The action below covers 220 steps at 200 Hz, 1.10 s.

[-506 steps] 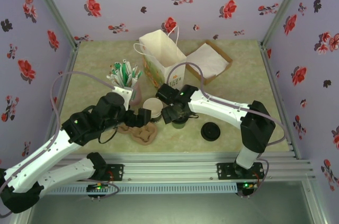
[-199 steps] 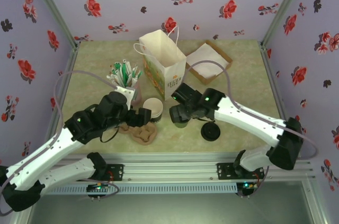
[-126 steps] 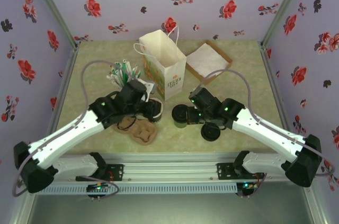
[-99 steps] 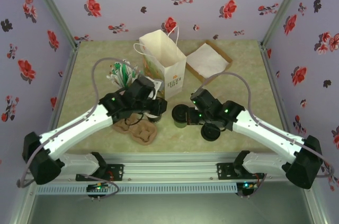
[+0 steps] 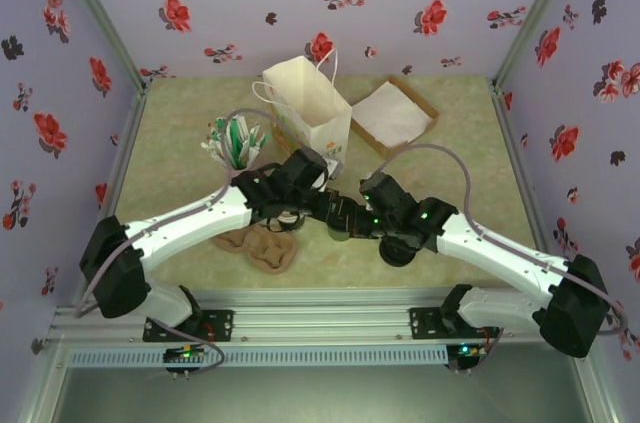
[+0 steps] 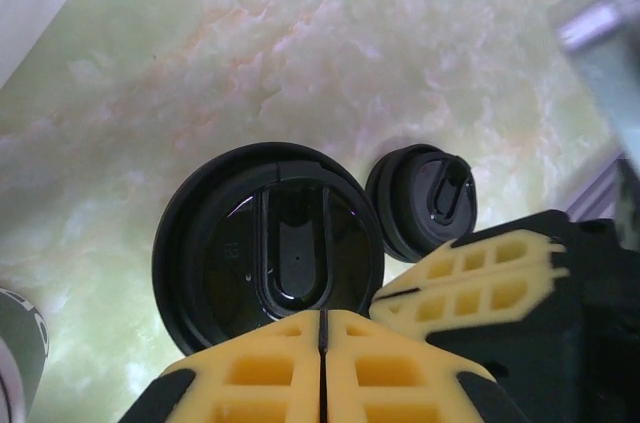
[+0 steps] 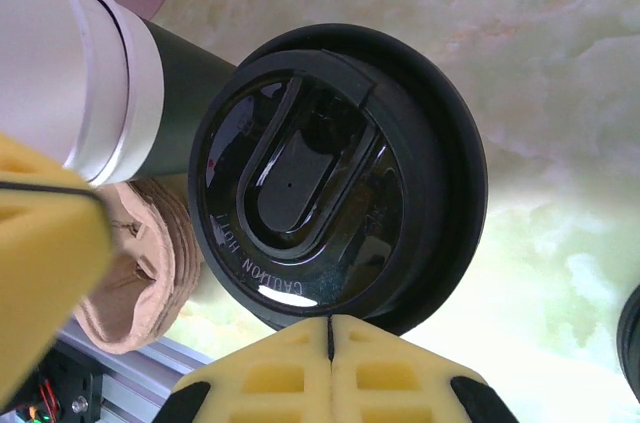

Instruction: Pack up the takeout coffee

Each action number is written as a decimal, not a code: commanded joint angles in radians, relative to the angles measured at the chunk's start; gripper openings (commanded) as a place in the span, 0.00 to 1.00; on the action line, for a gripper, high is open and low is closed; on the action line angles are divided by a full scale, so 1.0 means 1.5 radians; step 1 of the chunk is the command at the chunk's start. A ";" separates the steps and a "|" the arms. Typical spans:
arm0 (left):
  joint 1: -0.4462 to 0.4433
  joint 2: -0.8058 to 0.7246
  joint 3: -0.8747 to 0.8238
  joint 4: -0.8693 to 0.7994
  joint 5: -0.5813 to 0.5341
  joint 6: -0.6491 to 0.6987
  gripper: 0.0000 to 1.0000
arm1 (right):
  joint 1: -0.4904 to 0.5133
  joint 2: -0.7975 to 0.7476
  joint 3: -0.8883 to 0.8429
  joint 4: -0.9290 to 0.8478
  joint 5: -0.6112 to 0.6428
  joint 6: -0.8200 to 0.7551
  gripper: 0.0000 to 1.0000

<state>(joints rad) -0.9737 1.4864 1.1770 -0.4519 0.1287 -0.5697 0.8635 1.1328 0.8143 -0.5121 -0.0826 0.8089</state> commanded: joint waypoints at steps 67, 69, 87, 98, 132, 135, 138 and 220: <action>-0.009 0.045 -0.014 0.045 0.003 -0.004 0.04 | -0.005 0.006 -0.053 0.028 0.020 0.022 0.00; -0.009 0.045 -0.015 0.047 0.003 -0.005 0.04 | -0.006 0.007 -0.054 0.028 0.020 0.022 0.00; -0.009 0.043 -0.029 0.052 0.003 -0.010 0.04 | -0.006 0.010 -0.054 0.027 0.018 0.022 0.00; -0.008 0.042 -0.034 0.054 0.003 -0.012 0.03 | -0.005 0.010 -0.050 0.024 0.016 0.021 0.00; -0.008 0.026 -0.035 0.053 -0.001 -0.013 0.03 | -0.005 -0.033 -0.034 0.022 0.021 0.024 0.00; -0.008 0.024 -0.034 0.051 -0.002 -0.013 0.03 | -0.005 -0.040 -0.035 0.025 0.023 0.025 0.00; -0.008 0.023 -0.034 0.051 -0.003 -0.013 0.04 | -0.005 -0.046 -0.036 0.028 0.025 0.028 0.00; -0.008 0.015 -0.028 0.040 -0.009 -0.014 0.04 | -0.005 -0.081 -0.121 0.175 0.000 0.128 0.00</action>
<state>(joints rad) -0.9783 1.5433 1.1355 -0.3779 0.1314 -0.5751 0.8616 0.9981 0.6605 -0.3302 -0.0757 0.9371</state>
